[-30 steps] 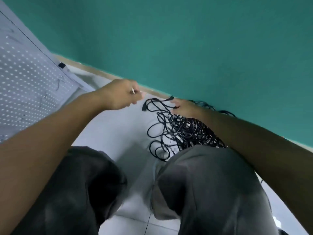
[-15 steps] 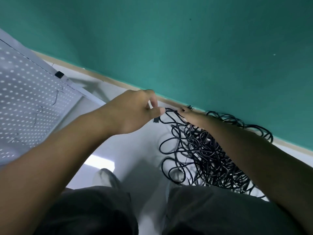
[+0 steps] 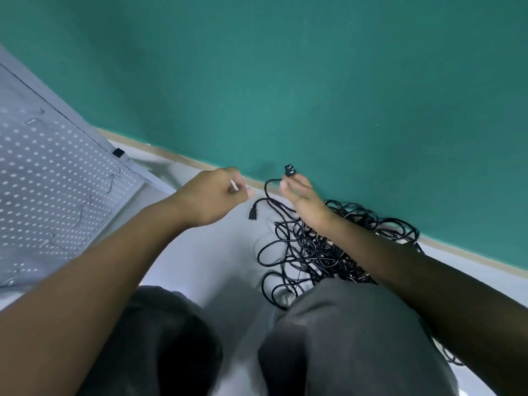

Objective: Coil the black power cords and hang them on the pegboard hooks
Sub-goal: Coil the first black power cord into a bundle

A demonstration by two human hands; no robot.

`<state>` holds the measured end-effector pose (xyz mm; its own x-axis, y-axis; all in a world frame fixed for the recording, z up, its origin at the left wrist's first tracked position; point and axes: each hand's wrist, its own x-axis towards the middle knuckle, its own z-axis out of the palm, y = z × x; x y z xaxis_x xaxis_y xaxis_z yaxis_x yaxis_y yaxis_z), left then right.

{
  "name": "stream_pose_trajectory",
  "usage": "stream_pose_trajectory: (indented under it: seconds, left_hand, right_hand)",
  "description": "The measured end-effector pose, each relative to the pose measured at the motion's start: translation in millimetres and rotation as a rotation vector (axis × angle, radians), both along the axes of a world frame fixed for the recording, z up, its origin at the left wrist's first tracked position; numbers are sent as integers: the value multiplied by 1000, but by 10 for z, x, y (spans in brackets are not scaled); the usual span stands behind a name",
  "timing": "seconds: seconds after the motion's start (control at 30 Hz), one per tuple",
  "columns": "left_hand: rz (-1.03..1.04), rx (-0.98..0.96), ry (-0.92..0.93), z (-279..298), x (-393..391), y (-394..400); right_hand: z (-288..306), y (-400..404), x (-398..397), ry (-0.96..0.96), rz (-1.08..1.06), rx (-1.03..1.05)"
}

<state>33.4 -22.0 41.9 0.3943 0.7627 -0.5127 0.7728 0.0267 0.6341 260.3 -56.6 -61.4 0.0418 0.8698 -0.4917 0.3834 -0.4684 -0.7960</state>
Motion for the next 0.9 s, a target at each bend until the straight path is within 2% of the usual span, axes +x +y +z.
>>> stream_pose_trajectory:
  seconds: [0.07, 0.27, 0.4, 0.47, 0.57, 0.67, 0.77, 0.83, 0.9]
  left_hand:
    - [49, 56, -10, 154, 7, -102]
    - [138, 284, -167, 803, 198, -371]
    - [104, 439, -246, 1228, 314, -356]
    - [97, 427, -318, 1369, 310, -352]
    - [95, 281, -511, 1537, 232, -339]
    - [103, 142, -620, 1727, 208, -294]
    - [157, 79, -596, 1922, 209, -287]
    - [195, 26, -580, 2143, 177, -335]
    - [242, -14, -597, 2427, 134, -405]
  right_hand:
    - [562, -79, -9, 44, 34, 58]
    - [2146, -405, -60, 352, -46, 358]
    - [2842, -540, -84, 576, -80, 482]
    - [3014, -539, -65, 649, -128, 506]
    - [3170, -491, -13, 729, -190, 524]
    - [3244, -382, 42, 725, -270, 523]
    - [3292, -361, 78, 600, -295, 457]
    - [3375, -455, 78, 458, -304, 357]
    - [3515, -582, 37, 197, -256, 263]
